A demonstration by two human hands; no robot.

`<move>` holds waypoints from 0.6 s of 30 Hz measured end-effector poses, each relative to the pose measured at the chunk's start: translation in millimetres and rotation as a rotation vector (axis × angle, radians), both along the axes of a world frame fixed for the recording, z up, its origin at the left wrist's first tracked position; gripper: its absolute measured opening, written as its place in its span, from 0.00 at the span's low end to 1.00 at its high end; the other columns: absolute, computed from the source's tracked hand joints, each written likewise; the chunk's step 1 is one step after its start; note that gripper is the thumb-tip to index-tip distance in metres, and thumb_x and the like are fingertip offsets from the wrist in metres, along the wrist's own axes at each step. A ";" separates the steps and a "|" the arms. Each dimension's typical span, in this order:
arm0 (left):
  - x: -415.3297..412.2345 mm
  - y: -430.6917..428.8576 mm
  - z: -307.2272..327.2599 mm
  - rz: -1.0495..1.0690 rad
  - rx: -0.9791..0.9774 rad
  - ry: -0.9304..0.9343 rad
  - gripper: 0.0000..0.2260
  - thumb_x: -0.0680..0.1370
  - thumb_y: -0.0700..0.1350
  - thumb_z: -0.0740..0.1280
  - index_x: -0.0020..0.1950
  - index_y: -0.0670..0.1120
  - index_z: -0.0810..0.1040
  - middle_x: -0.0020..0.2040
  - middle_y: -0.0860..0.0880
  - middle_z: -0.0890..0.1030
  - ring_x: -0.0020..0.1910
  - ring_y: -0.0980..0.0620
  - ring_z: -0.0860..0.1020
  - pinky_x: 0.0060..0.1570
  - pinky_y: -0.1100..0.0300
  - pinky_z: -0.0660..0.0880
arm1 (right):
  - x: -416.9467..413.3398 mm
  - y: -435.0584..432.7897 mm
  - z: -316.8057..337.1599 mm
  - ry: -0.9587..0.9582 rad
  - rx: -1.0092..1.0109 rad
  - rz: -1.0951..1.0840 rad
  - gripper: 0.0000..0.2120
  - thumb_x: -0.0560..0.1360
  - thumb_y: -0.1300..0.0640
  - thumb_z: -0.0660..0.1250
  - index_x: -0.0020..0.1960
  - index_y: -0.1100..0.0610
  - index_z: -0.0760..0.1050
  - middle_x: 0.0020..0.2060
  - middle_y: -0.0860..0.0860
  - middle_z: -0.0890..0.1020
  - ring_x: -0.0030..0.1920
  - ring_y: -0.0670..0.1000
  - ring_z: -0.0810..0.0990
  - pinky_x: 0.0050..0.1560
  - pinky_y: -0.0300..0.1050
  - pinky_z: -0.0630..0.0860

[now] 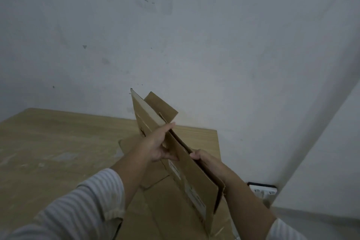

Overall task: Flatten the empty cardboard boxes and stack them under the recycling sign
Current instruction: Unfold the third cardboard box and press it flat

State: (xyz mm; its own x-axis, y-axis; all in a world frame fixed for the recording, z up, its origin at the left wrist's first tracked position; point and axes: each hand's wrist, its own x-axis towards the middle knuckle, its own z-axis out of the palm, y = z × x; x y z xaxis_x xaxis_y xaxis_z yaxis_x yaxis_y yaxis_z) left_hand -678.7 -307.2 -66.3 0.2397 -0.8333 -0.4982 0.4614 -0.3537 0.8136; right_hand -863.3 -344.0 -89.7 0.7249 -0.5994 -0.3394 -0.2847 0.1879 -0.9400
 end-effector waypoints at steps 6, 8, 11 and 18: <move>-24.8 -5.1 10.5 0.043 0.078 -0.167 0.06 0.75 0.41 0.60 0.49 0.42 0.74 0.53 0.39 0.77 0.54 0.35 0.78 0.43 0.35 0.79 | 1.4 5.5 -3.1 -0.004 -0.053 -0.003 0.24 0.72 0.36 0.62 0.58 0.53 0.79 0.52 0.51 0.83 0.51 0.51 0.81 0.56 0.48 0.74; -31.0 -5.2 15.4 0.056 0.072 -0.194 0.08 0.75 0.35 0.56 0.43 0.38 0.75 0.44 0.38 0.79 0.43 0.37 0.81 0.47 0.36 0.79 | 3.7 13.3 -1.2 0.052 -0.103 -0.052 0.24 0.73 0.33 0.59 0.60 0.46 0.79 0.56 0.47 0.82 0.55 0.48 0.81 0.60 0.48 0.73; -36.5 -0.7 22.9 0.103 0.022 -0.156 0.08 0.75 0.31 0.53 0.39 0.36 0.69 0.35 0.40 0.74 0.32 0.40 0.76 0.38 0.41 0.80 | 8.1 23.8 10.7 0.116 -0.130 -0.131 0.20 0.76 0.39 0.59 0.60 0.48 0.78 0.55 0.47 0.80 0.50 0.45 0.78 0.50 0.41 0.72; -13.8 6.3 53.0 0.150 -0.258 -0.070 0.08 0.74 0.32 0.53 0.46 0.41 0.68 0.39 0.42 0.70 0.36 0.45 0.72 0.34 0.52 0.73 | 33.3 25.6 55.7 0.169 -0.468 -0.240 0.21 0.77 0.43 0.59 0.66 0.49 0.74 0.65 0.49 0.76 0.64 0.50 0.74 0.66 0.47 0.68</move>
State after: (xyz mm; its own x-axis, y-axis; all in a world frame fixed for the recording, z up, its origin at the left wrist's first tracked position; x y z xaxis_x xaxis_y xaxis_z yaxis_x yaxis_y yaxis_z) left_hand -692.5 -300.9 -13.3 0.3960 -0.8828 -0.2528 0.4321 -0.0638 0.8996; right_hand -830.0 -318.4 -34.0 0.5074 -0.8562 -0.0971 -0.4398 -0.1604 -0.8837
